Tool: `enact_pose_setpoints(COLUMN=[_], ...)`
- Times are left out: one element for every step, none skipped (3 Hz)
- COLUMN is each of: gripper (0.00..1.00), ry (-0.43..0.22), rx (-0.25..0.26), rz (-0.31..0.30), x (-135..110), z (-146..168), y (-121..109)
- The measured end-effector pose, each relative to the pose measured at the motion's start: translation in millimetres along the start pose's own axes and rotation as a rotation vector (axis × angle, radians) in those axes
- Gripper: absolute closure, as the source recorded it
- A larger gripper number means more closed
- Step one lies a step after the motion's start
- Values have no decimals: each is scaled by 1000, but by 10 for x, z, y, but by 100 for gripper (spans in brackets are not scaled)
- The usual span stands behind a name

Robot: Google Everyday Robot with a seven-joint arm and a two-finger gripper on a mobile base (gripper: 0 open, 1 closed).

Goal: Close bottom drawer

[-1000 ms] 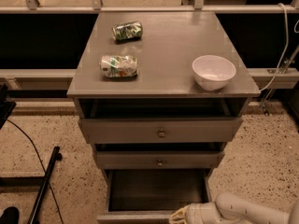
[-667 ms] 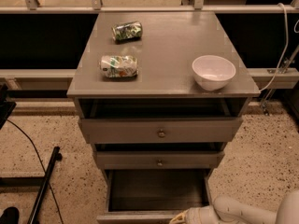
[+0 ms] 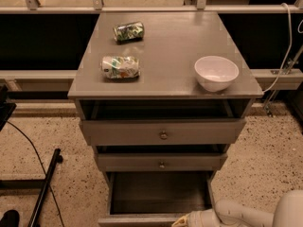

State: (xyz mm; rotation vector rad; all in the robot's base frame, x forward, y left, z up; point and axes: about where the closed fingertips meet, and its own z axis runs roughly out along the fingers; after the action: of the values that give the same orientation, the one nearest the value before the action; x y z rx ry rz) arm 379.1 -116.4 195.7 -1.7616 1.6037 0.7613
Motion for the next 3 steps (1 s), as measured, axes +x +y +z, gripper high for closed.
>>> enact_pose_setpoints(gripper=[100, 100, 100], ry=[14, 13, 13], rx=[20, 71, 168], rz=[70, 100, 95], x=[247, 386, 405], z=[66, 70, -57], y=[13, -69, -288])
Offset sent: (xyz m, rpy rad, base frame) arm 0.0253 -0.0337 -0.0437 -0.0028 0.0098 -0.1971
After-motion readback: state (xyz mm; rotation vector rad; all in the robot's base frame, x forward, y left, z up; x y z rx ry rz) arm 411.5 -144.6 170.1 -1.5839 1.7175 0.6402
